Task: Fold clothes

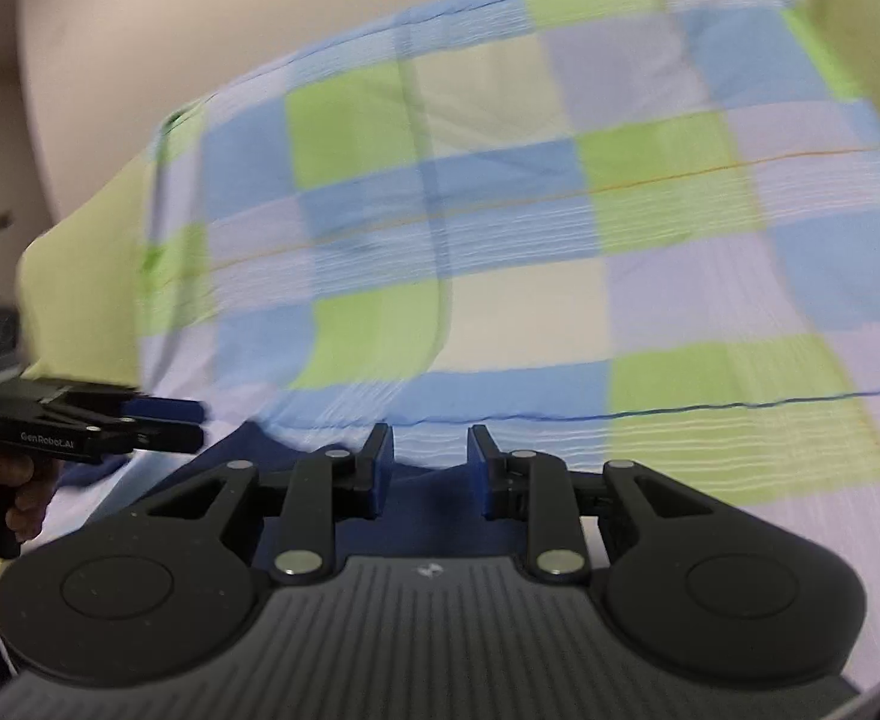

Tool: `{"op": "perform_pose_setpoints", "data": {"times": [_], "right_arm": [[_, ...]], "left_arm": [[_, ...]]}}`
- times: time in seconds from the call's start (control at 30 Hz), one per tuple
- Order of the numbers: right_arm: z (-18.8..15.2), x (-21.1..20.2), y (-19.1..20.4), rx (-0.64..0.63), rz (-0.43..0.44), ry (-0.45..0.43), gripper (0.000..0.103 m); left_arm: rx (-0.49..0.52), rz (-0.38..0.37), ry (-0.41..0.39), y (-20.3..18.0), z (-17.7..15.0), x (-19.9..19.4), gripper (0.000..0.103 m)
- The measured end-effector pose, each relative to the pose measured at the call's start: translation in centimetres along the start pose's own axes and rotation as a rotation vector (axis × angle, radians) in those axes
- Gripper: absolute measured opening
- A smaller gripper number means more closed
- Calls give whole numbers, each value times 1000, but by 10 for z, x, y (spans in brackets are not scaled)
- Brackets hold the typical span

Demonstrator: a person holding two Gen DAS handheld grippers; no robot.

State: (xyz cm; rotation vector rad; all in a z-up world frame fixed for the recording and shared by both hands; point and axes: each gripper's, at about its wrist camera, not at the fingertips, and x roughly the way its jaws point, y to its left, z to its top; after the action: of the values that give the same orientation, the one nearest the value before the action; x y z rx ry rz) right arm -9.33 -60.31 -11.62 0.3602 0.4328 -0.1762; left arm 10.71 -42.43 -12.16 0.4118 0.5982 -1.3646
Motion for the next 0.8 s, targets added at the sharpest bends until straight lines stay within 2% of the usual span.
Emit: {"op": "perform_pose_setpoints", "data": {"times": [0.1,0.17,0.23,0.37,0.4,0.43,0.47,0.5,0.53,0.6,0.67,0.73,0.77,0.8], "right_arm": [[-5,21,-5,-35,-35,62,18],[-5,33,-17,-40,-70,73,5],[-4,42,-32,-20,-87,79,0],[4,43,-35,-17,-74,93,0],[8,41,-30,-39,-52,92,4],[13,39,-25,-61,-29,90,12],[18,37,-20,-84,-6,89,27],[23,39,-13,-133,25,113,32],[24,40,-9,-165,35,127,34],[29,55,9,-354,54,209,34],[28,68,21,-470,57,261,33],[26,76,30,-553,51,291,15],[24,79,40,-638,26,305,6],[23,77,46,-680,19,299,0]], "left_arm": [[-37,21,13,12,-12,19,55],[-84,21,6,21,-14,26,55],[-86,28,10,23,-12,31,55],[-59,45,8,19,-8,33,55],[-53,46,4,18,-9,31,55],[-49,48,-1,17,-10,29,55],[-39,53,-13,14,-11,24,54],[-30,57,-24,12,-12,20,54],[-24,59,-33,9,-13,16,53],[-8,63,-39,3,-16,11,53],[19,78,-45,-2,-20,9,53],[23,84,-50,-4,-20,7,53],[26,88,-53,-5,-20,6,53],[34,92,-58,-6,-20,5,53]]}}
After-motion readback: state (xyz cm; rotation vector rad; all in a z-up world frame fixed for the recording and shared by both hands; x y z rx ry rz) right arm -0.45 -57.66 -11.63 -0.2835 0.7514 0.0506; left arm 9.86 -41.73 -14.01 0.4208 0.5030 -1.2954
